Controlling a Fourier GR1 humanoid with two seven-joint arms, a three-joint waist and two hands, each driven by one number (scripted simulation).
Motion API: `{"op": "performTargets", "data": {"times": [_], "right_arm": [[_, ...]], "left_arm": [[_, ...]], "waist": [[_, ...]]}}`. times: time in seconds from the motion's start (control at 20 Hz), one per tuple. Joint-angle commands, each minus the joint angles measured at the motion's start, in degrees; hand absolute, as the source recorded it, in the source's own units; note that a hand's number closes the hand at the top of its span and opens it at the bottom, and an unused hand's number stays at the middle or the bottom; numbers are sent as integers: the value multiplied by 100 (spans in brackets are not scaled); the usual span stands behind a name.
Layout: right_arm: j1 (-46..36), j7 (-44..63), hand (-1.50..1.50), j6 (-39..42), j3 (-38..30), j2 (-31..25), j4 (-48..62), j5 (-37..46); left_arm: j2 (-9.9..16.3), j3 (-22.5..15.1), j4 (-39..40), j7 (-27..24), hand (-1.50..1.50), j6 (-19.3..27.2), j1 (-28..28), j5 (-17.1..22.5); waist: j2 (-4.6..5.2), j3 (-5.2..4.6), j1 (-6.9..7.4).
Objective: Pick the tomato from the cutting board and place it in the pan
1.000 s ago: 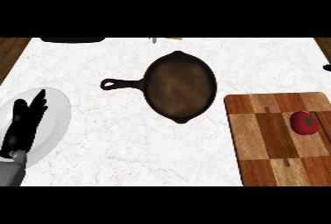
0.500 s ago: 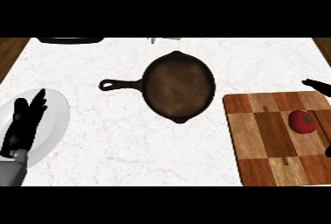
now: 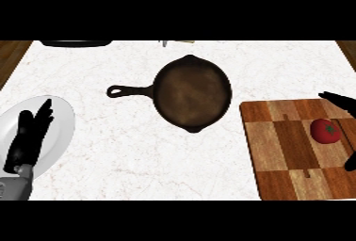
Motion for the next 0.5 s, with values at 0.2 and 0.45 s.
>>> {"op": "performTargets", "data": {"times": [0.2, 0.45], "right_arm": [[5, -190, -150, 137, -270, 447, 27, 577], [145, -248, -150, 30, -284, 768, 57, 812]], "left_arm": [[-168, 268, -126, 420, 0, -167, -252, -250], [-383, 218, -447, 387, 0, -63, 160, -465]], "waist": [[-1, 0, -15], [-8, 1, -5]]}}
